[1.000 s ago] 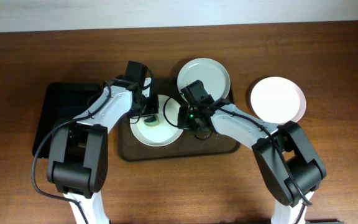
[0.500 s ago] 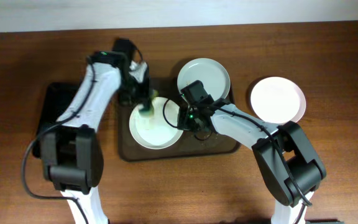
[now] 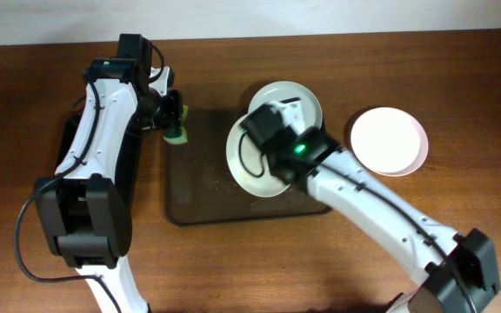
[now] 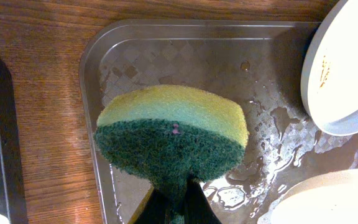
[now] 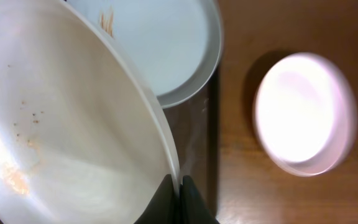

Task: Clean dirty plates on tray and stack at the side
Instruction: 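Lift the pale plate with the right gripper and stack it on the first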

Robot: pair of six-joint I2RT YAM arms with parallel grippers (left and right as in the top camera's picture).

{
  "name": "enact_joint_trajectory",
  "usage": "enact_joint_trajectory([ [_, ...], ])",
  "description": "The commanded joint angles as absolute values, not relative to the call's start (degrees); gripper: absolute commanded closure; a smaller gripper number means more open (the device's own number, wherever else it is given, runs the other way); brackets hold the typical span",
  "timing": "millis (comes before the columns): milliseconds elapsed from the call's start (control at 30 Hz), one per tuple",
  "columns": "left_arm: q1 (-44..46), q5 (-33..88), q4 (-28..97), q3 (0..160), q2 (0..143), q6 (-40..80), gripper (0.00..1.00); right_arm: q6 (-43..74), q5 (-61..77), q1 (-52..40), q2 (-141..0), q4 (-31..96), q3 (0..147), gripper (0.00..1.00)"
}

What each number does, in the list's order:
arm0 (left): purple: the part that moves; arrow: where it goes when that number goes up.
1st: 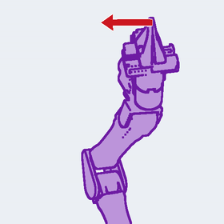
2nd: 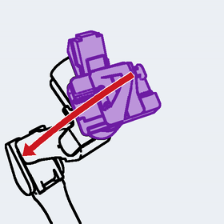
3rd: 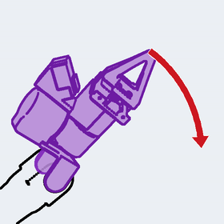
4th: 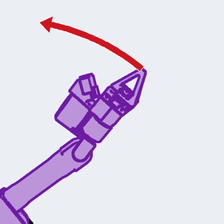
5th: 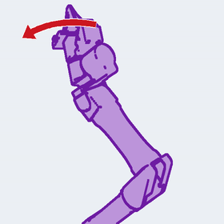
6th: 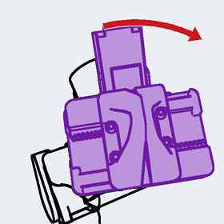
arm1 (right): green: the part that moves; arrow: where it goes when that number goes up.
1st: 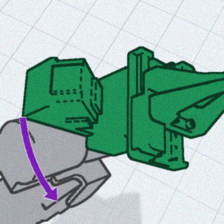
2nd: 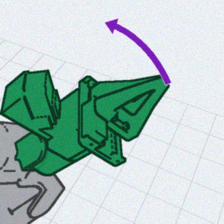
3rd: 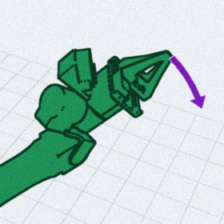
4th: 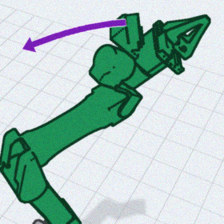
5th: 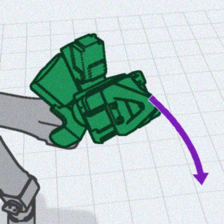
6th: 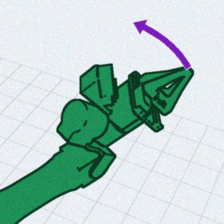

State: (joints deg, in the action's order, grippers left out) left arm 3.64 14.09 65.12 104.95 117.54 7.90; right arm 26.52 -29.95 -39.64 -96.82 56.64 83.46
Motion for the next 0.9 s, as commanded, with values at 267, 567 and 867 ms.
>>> enact_joint_trajectory([
  [267, 3.68, 13.67, 65.17, 105.78, 117.43, 6.96, 0.99, 26.39, -77.43, -57.19, -99.81, 57.47, 84.18, 0.96],
  [567, 3.68, 13.67, 65.17, 105.78, 117.43, 6.96, 0.99, 32.67, -46.26, -46.00, -90.83, 59.13, 84.23, 0.96],
  [867, 3.68, 13.67, 64.97, 105.78, 117.43, 6.98, 0.99, 29.15, -8.78, 6.98, -85.52, 59.42, 84.16, 0.96],
])
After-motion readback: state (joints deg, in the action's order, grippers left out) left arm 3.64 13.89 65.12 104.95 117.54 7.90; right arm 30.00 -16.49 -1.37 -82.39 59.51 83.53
